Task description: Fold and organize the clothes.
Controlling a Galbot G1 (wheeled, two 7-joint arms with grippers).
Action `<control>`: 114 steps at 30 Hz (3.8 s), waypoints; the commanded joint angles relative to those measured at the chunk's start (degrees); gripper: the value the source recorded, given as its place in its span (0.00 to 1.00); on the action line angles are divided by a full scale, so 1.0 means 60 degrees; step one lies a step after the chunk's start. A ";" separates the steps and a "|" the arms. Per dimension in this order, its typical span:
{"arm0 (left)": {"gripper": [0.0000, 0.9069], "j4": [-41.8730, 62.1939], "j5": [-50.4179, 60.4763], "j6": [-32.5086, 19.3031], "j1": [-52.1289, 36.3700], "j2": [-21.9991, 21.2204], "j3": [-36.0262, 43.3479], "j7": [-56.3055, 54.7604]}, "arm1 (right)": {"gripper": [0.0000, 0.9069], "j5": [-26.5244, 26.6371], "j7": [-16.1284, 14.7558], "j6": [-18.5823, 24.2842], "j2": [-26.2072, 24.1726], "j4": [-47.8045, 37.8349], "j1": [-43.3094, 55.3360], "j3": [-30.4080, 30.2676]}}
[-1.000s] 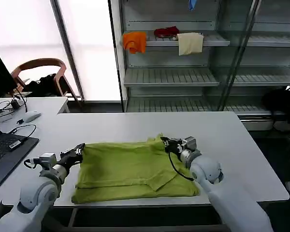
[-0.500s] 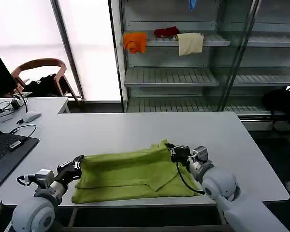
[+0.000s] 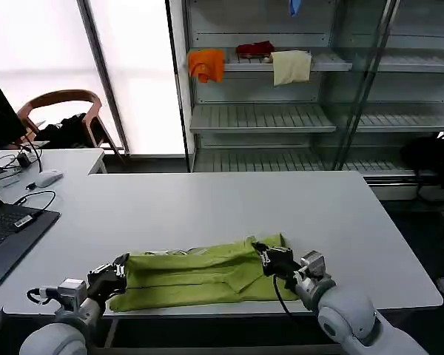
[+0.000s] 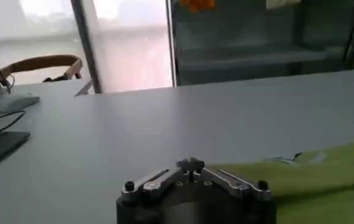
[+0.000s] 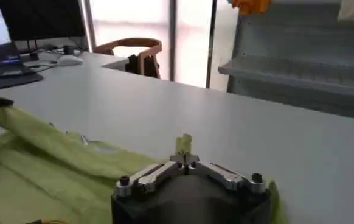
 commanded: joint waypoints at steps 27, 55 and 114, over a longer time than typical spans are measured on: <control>1.00 -0.0312 0.2267 0.0044 0.1244 0.0471 0.0120 -0.0120 | 1.00 0.0426 0.6858 0.0134 0.0658 0.0362 -0.1067 -0.0432; 1.00 -0.0835 0.1675 -0.3303 0.1922 -0.2797 -0.0209 0.0290 | 1.00 -0.1368 0.1607 0.6470 0.0240 0.0724 -0.4894 0.3099; 0.00 0.0757 0.1451 -0.3918 0.0589 -0.2857 0.0088 -0.0741 | 1.00 -0.1435 0.1234 0.8003 0.0513 0.0061 -0.5785 0.3860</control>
